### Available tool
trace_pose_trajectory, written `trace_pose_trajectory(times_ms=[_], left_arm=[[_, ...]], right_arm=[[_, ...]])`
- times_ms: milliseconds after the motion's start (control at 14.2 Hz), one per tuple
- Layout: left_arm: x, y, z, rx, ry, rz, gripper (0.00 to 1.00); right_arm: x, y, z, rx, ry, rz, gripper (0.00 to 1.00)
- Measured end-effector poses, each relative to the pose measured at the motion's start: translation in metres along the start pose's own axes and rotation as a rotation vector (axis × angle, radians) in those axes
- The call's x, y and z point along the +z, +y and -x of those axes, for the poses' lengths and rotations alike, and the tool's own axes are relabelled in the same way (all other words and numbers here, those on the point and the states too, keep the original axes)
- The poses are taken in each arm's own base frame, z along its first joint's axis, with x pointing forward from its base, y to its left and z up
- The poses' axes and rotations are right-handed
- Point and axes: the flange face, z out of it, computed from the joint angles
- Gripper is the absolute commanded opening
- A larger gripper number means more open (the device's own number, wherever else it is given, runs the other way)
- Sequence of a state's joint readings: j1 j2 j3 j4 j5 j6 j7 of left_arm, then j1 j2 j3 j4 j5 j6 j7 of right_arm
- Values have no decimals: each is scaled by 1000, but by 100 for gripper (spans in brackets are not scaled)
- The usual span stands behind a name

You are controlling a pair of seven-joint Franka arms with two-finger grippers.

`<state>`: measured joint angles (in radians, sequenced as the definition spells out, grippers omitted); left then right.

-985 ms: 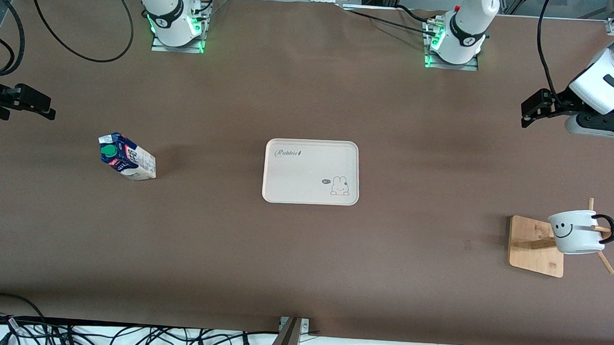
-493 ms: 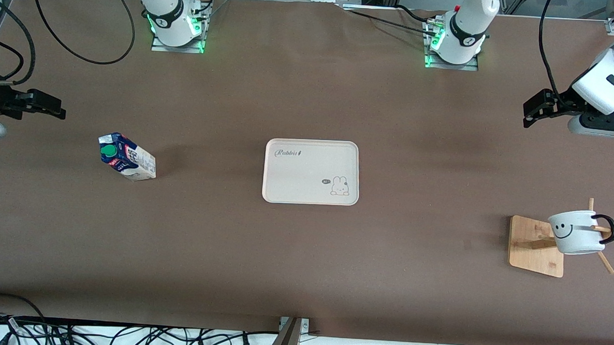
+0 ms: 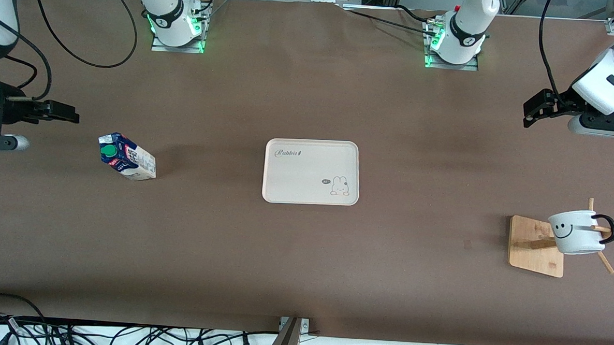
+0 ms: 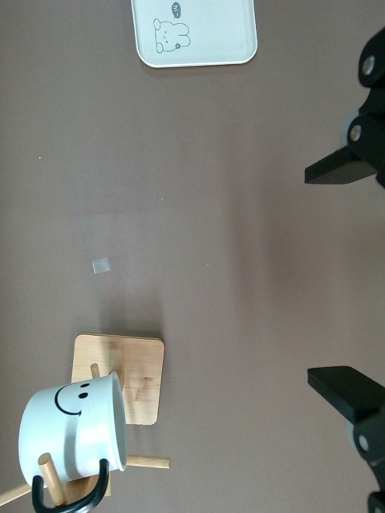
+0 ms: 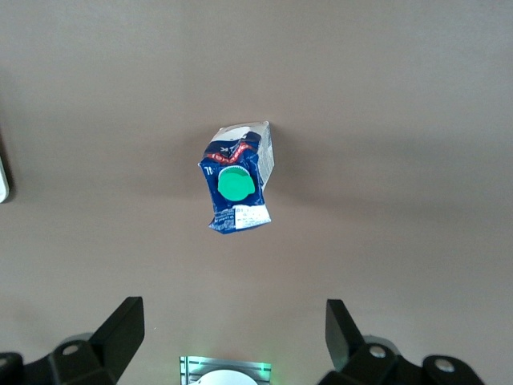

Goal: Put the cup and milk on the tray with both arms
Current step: 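Reach the right gripper to the milk carton and close around it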

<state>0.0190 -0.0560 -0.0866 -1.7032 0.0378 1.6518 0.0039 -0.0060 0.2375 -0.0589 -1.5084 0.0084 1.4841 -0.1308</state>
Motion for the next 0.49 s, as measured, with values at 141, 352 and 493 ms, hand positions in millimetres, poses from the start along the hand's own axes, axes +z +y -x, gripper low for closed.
trace_pose_trajectory(times_ms=[141, 352, 493], left_arm=[[0, -1, 0, -2, -1, 0, 100], [0, -2, 0, -3, -1, 0, 100], [0, -3, 0, -5, -2, 0, 100]], right_arm=[[21, 0, -14, -2, -27, -1, 100], [52, -5, -37, -13, -48, 2, 100], [67, -14, -50, -29, -47, 8, 100]])
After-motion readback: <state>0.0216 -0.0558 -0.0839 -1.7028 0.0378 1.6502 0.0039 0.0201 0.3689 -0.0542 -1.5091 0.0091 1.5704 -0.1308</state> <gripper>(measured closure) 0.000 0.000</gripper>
